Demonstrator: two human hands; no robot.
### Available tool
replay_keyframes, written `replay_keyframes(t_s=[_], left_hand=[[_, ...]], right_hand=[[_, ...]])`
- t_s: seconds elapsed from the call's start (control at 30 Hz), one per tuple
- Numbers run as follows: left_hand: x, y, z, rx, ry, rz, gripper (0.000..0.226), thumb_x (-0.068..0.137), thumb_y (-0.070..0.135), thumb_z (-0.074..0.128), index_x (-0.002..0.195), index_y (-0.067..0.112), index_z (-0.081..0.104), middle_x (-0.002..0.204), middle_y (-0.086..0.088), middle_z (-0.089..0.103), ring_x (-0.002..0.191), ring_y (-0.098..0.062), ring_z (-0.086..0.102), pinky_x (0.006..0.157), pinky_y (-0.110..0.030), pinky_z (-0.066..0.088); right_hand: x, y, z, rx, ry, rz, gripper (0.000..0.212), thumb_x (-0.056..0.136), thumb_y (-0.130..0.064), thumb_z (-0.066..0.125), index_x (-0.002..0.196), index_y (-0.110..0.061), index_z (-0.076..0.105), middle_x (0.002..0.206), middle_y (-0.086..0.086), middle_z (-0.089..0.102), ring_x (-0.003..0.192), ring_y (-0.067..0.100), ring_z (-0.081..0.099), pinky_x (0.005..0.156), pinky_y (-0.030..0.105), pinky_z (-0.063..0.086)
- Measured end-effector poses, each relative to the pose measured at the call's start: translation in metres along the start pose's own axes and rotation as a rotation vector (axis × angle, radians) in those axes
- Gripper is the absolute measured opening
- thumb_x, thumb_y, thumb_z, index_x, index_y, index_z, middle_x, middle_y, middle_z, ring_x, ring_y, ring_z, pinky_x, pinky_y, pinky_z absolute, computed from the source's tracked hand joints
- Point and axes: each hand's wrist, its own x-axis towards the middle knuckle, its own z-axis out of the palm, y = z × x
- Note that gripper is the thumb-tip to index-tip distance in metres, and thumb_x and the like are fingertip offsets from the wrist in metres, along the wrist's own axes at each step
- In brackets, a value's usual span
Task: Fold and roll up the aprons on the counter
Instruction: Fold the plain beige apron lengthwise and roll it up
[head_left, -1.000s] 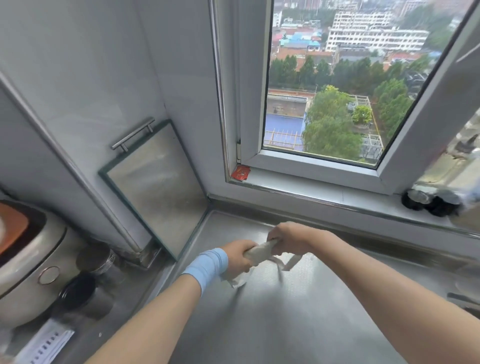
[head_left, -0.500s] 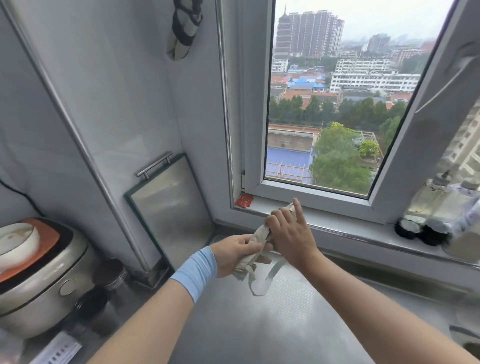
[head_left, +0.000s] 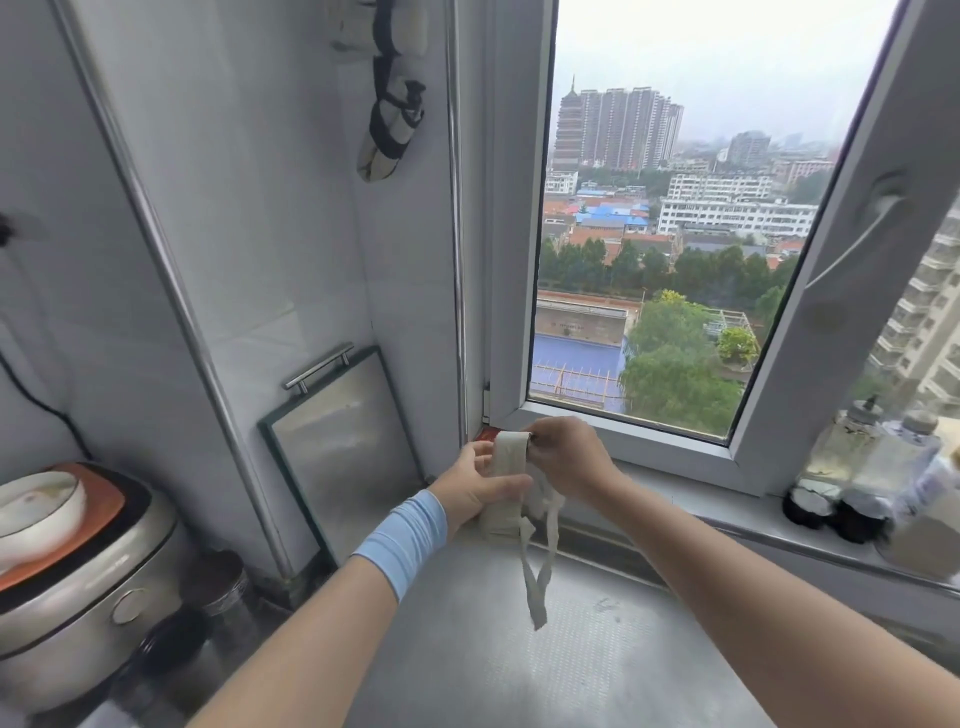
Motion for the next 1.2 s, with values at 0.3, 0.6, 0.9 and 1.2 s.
replay_keyframes(t_s=[0.3,0.6,0.9,1.2], left_hand=[[-0.002,0.040,-0.002,-0.086,-0.381,0.063,0.055,0.073,0.015,0.076,0.125,0.012,0.056,0.111,-0.011,0.064,0.101,-0.024,0.060,0.092,-0.043,0.051],[-0.006,0.045,-0.023,0.141,-0.177,0.125,0.045,0.070,0.009,0.069,0.114,0.019,0.065,0.109,-0.015,0.068,0.099,-0.025,0.061,0.097,-0.046,0.049],[-0.014,0.054,-0.031,0.118,-0.072,0.096,0.032,0.072,0.016,0.075,0.103,0.010,0.067,0.091,-0.009,0.064,0.085,-0.021,0.062,0.090,-0.039,0.052],[-0.012,0.053,-0.053,-0.390,0.283,-0.031,0.061,0.067,0.034,0.082,0.111,-0.004,0.062,0.094,-0.016,0.072,0.082,-0.027,0.071,0.066,-0.033,0.057]], right_hand=[[0.019,-0.040,-0.026,0.376,-0.195,0.243,0.014,0.087,-0.010,0.068,0.086,0.002,0.075,0.066,0.008,0.066,0.046,0.010,0.057,0.043,0.024,0.040],[0.025,-0.051,-0.035,0.567,-0.578,0.302,0.041,0.095,-0.037,0.060,0.116,-0.003,0.067,0.107,0.012,0.071,0.095,0.023,0.064,0.076,0.030,0.050],[0.021,-0.069,-0.012,0.528,-0.158,0.155,0.028,0.081,-0.041,0.078,0.079,-0.014,0.072,0.069,-0.003,0.062,0.062,0.011,0.055,0.052,0.018,0.044],[0.005,-0.069,0.028,0.562,-0.343,0.147,0.077,0.075,-0.016,0.084,0.130,-0.027,0.032,0.112,0.003,0.067,0.088,0.014,0.069,0.067,0.022,0.055]])
